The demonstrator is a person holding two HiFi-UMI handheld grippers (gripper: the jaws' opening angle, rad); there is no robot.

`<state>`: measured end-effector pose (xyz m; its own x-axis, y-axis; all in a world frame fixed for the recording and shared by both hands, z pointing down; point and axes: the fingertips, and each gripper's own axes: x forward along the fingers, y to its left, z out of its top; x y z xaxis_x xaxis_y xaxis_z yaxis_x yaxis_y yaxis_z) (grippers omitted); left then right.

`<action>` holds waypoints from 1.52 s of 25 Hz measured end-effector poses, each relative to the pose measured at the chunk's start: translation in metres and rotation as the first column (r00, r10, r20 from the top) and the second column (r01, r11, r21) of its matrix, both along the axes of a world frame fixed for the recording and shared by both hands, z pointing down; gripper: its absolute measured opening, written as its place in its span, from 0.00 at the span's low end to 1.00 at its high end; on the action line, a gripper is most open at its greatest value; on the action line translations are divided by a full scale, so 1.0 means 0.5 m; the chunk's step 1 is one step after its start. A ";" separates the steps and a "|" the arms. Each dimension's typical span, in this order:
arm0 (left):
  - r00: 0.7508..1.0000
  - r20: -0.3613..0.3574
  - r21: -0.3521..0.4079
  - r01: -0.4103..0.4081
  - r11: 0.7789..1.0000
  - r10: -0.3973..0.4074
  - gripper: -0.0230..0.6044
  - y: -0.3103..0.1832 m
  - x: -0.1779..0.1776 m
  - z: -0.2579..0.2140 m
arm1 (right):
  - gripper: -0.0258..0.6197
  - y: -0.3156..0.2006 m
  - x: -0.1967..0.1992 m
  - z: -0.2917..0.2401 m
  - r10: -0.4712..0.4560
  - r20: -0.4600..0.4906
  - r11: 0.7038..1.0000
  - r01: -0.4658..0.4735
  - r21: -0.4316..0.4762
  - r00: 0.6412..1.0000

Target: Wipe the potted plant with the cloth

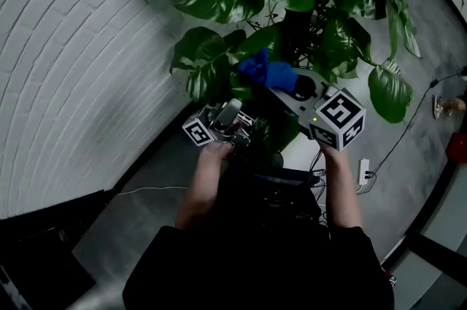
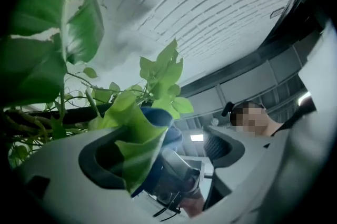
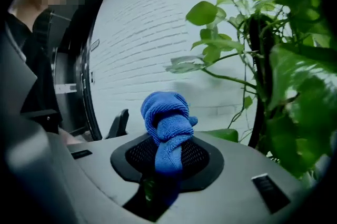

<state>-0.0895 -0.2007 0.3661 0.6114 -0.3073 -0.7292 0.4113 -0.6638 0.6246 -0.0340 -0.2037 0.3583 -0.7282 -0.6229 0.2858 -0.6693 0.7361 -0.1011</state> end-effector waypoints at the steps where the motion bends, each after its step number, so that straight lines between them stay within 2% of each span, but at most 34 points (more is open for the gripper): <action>1: 1.000 0.025 0.026 -0.008 1.000 0.007 0.74 0.008 0.009 -0.005 | 0.23 0.003 -0.026 0.017 -0.034 -0.038 0.999 0.033 -0.007 0.999; 5: 0.994 0.105 0.079 -0.017 0.997 0.008 0.74 0.024 0.025 -0.001 | 0.23 0.033 -0.093 0.076 -0.132 -0.147 0.991 0.125 -0.054 0.980; 9: 0.992 0.125 0.083 -0.003 0.997 -0.007 0.74 0.023 0.013 0.014 | 0.23 0.067 -0.122 0.111 -0.198 -0.163 0.978 0.183 -0.103 0.967; 12: 0.992 0.121 0.076 0.016 0.997 -0.025 0.74 0.017 0.000 0.026 | 0.23 0.097 -0.138 0.137 -0.255 -0.128 0.959 0.234 -0.158 0.958; 15: 0.993 0.103 0.039 0.059 0.997 -0.063 0.74 -0.005 -0.030 0.044 | 0.23 0.115 -0.123 0.132 -0.256 -0.028 0.951 0.247 -0.188 0.966; 18: 0.988 0.061 -0.050 0.146 0.988 -0.143 0.74 -0.047 -0.086 0.075 | 0.23 0.102 -0.069 0.082 -0.182 0.113 0.965 0.199 -0.171 0.977; 21: 0.976 0.037 -0.131 0.218 0.967 -0.215 0.74 -0.093 -0.137 0.107 | 0.23 0.056 0.015 0.032 -0.039 0.157 0.990 0.059 -0.124 0.987; 23: 0.979 0.022 -0.140 0.205 0.969 -0.204 0.74 -0.110 -0.140 0.103 | 0.23 0.019 0.078 0.002 0.090 0.164 0.993 -0.076 -0.091 0.982; 26: 0.990 0.058 -0.103 0.131 0.986 -0.126 0.74 -0.124 -0.093 0.080 | 0.23 -0.027 0.154 -0.044 0.249 0.167 0.968 -0.248 -0.027 0.954; 28: 0.989 0.115 -0.110 0.108 0.988 -0.095 0.74 -0.148 -0.052 0.083 | 0.23 -0.053 0.177 -0.072 0.295 0.144 0.953 -0.302 0.027 0.945; 30: 0.987 0.136 -0.155 0.103 0.982 -0.082 0.74 -0.186 -0.023 0.094 | 0.23 -0.079 0.177 -0.091 0.306 0.100 0.947 -0.313 0.070 0.947; 35: 0.995 0.102 -0.220 0.009 0.975 0.013 0.74 -0.241 0.041 0.099 | 0.23 -0.116 0.148 -0.152 0.322 -0.031 0.930 -0.310 0.197 0.946; 38: 0.998 0.036 -0.264 -0.036 0.964 0.047 0.74 -0.260 0.060 0.105 | 0.23 -0.153 0.130 -0.117 0.305 -0.173 0.944 -0.275 0.181 0.936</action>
